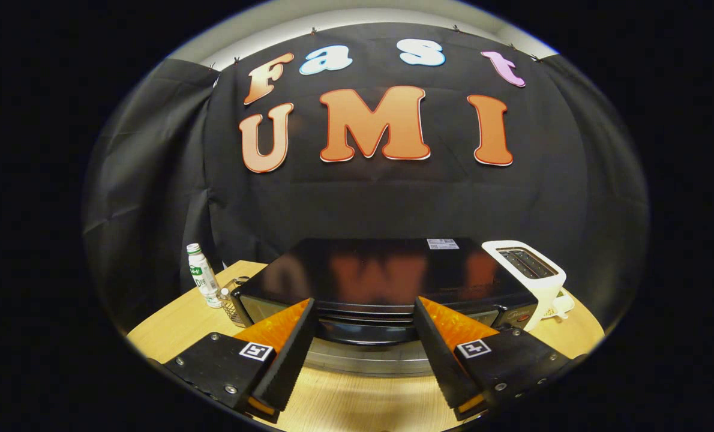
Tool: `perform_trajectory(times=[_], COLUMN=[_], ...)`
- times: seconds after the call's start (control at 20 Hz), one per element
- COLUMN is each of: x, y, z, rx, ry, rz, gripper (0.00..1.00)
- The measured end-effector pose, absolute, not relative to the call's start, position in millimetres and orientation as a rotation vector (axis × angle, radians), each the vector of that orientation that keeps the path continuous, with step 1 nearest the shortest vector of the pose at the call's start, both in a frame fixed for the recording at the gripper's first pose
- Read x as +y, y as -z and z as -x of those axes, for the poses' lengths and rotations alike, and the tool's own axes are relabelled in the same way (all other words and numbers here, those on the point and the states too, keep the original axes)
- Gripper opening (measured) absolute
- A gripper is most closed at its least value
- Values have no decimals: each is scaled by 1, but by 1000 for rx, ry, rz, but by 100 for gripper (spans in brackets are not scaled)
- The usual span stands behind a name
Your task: Open the toaster oven, put the food inside, and close the toaster oven door.
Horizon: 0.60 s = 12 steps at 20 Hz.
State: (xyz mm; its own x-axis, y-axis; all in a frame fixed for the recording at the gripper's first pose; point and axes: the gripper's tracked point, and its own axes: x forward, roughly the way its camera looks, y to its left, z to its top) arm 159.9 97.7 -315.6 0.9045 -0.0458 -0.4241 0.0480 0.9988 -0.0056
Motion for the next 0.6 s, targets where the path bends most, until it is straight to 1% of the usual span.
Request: perform_trajectory(times=[0.25, 0.4, 0.45, 0.5, 0.6], x=[104, 110, 113, 118, 136], y=[315, 320, 324, 332, 362], z=[-126, -100, -91, -80, -50], rx=[415, 412, 425, 455, 599], ry=[26, 8, -7, -33, -103], rz=[9, 31, 26, 6, -102], gripper=[95, 89, 88, 89, 88])
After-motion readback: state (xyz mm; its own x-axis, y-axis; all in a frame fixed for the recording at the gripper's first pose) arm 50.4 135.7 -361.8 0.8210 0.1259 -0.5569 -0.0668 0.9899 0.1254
